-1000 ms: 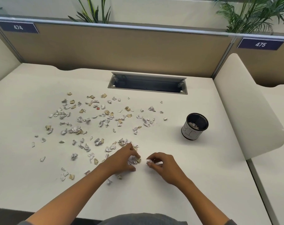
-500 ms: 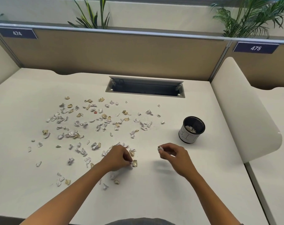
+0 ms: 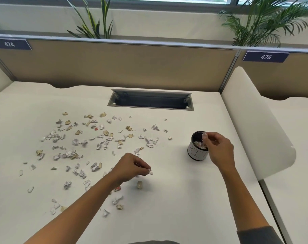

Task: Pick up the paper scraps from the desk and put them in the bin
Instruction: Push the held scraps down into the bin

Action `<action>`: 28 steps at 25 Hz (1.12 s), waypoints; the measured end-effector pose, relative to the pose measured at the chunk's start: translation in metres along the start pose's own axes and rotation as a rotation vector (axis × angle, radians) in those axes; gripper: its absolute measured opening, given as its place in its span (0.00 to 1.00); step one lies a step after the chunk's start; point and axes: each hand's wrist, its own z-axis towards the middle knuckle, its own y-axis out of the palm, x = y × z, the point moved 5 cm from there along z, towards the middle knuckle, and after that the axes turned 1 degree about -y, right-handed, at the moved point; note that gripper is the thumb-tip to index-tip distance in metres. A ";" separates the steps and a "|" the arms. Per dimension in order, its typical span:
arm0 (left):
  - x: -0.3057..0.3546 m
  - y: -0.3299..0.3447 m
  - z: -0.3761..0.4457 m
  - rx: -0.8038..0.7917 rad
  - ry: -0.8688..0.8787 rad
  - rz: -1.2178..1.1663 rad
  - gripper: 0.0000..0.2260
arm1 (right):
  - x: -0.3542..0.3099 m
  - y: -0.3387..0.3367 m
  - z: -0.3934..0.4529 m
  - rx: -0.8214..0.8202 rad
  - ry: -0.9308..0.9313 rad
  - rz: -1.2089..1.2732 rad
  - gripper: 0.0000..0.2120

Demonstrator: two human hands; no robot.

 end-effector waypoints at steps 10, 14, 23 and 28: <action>0.077 0.045 0.034 -0.122 0.076 -0.255 0.06 | 0.023 -0.010 0.001 0.020 0.044 0.019 0.14; 0.111 0.077 0.056 -0.160 0.090 -0.278 0.06 | 0.027 -0.017 0.001 0.057 0.059 0.072 0.13; 0.151 0.120 0.106 -0.068 0.034 -0.184 0.05 | 0.032 -0.028 0.004 0.074 0.081 0.129 0.12; 0.150 0.114 0.107 -0.008 0.046 -0.043 0.06 | 0.040 -0.029 0.006 0.069 0.096 0.189 0.10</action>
